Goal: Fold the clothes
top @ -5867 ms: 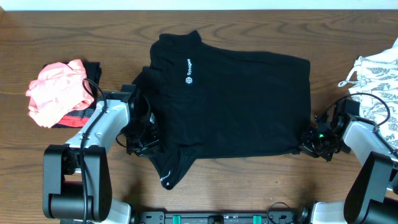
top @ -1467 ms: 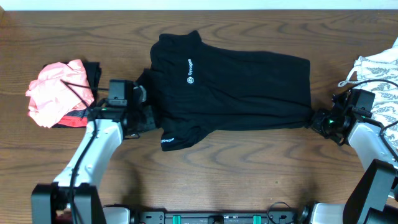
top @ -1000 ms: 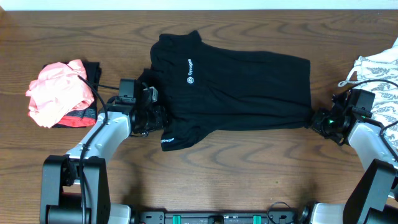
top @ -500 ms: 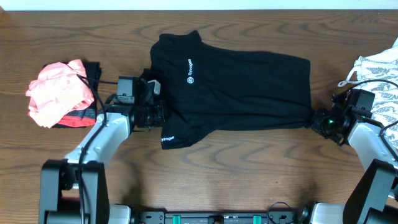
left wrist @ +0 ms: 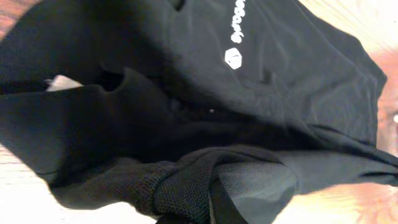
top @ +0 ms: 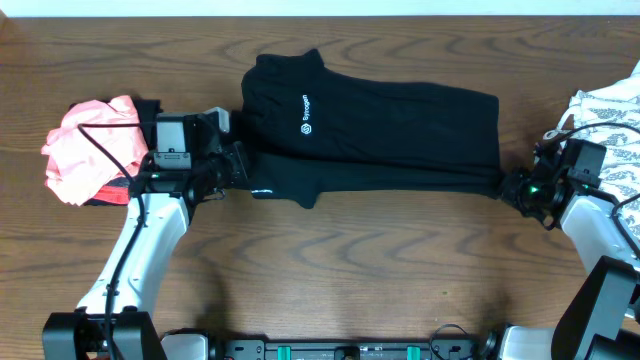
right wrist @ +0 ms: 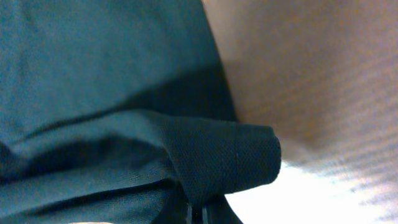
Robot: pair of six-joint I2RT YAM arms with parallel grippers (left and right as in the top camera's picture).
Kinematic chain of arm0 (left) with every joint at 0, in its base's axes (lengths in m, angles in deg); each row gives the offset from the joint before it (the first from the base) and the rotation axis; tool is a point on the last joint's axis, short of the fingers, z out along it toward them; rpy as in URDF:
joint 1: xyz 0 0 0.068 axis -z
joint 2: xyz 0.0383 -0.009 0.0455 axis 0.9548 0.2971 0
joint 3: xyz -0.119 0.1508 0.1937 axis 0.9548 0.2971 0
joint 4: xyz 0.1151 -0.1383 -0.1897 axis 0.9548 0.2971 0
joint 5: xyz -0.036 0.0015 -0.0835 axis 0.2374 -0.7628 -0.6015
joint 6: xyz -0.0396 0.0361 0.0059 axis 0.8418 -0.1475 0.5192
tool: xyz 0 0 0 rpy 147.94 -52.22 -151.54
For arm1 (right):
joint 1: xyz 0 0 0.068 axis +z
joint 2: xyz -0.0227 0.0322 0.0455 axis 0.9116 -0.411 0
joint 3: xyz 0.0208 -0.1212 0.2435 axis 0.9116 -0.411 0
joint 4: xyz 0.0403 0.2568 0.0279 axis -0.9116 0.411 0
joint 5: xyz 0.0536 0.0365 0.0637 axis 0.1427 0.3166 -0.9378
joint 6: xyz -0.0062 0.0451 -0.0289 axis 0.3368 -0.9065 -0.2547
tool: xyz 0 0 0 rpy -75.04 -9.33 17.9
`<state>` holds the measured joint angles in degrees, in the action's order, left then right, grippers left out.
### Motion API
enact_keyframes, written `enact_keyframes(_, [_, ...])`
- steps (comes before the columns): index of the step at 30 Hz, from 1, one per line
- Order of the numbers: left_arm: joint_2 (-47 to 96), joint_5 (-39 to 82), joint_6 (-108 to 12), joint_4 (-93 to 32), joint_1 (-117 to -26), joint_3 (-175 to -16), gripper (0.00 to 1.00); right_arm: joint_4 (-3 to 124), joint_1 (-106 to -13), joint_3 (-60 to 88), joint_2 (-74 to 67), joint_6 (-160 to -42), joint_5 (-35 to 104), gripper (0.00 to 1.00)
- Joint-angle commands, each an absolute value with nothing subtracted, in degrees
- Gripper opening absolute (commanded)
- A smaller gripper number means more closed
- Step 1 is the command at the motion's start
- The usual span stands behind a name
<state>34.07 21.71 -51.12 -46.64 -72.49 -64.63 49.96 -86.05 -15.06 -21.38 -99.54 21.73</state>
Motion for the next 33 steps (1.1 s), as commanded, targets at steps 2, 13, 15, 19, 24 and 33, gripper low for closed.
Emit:
enact_keyframes(2, [34.0,23.66,-51.01,-46.64,-74.45,-65.64,0.06,49.7,-86.84,-11.65,-21.44,-99.2,18.54,0.01])
enact_keyframes(13, [34.13,26.85,-51.01,-47.97,-74.69,-65.64,0.06,49.35,-86.84,-9.51,-21.44,-99.22,17.77,0.01])
enact_keyframes(15, [34.38,26.85,-51.01,-48.37,-74.67,-65.64,0.06,49.0,-86.84,-9.51,-21.44,-99.22,17.93,0.01])
enact_keyframes(19, [35.66,26.85,-51.01,-49.17,-74.67,-65.64,0.06,48.13,-86.81,-9.51,-21.44,-99.26,18.67,0.01])
enact_keyframes(24, [39.21,26.83,-51.01,-50.0,-74.63,-65.64,0.07,46.25,-86.81,-9.51,-21.44,-99.26,20.85,0.04])
enact_keyframes(33, [42.27,26.8,-51.01,-53.26,-74.63,-65.64,0.4,44.96,-86.77,-9.53,-21.55,-99.2,24.22,0.46])
